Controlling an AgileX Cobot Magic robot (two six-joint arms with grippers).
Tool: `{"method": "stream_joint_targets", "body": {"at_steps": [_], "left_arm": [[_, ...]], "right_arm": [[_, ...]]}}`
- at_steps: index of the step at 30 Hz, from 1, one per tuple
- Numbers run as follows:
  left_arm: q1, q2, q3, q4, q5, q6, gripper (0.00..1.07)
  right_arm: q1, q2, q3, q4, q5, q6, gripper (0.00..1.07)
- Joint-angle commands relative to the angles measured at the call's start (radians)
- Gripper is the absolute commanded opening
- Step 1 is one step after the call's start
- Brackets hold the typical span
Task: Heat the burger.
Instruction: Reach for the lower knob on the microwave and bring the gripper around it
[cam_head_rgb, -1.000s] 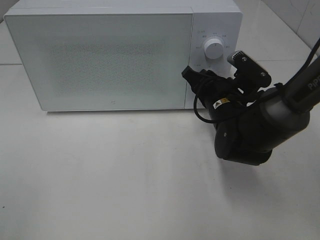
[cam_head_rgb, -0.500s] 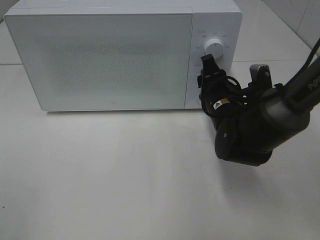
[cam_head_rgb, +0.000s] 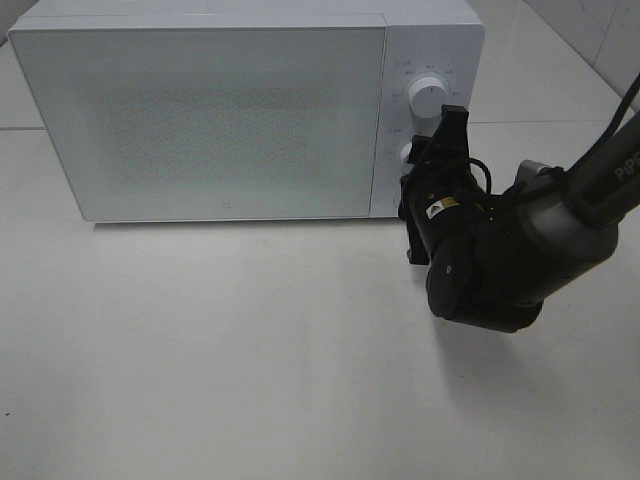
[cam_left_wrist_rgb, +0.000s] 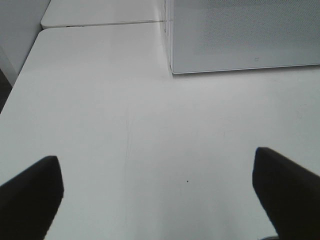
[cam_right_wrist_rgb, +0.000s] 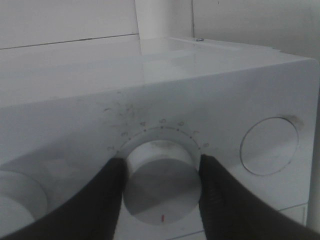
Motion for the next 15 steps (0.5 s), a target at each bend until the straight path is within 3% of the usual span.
{"method": "stream_joint_targets", "body": {"at_steps": [1, 9, 12, 13, 15], "left_arm": [[0.001, -0.029, 0.002, -0.006, -0.008, 0.0, 0.98], [0.001, -0.029, 0.002, -0.006, -0.008, 0.0, 0.98], [0.001, -0.029, 0.002, -0.006, -0.008, 0.0, 0.98], [0.001, -0.029, 0.002, -0.006, -0.008, 0.0, 0.98], [0.001, -0.029, 0.002, -0.006, -0.008, 0.0, 0.98]], "right_arm": [[-0.009, -0.006, -0.024, -0.012, -0.145, 0.049, 0.04], [-0.01, -0.006, -0.024, -0.013, -0.138, 0.041, 0.07], [-0.01, -0.006, -0.024, -0.043, -0.142, 0.053, 0.14], [-0.01, -0.006, -0.024, -0.044, -0.138, 0.046, 0.22], [-0.01, -0.006, -0.024, -0.044, -0.139, 0.037, 0.27]]}}
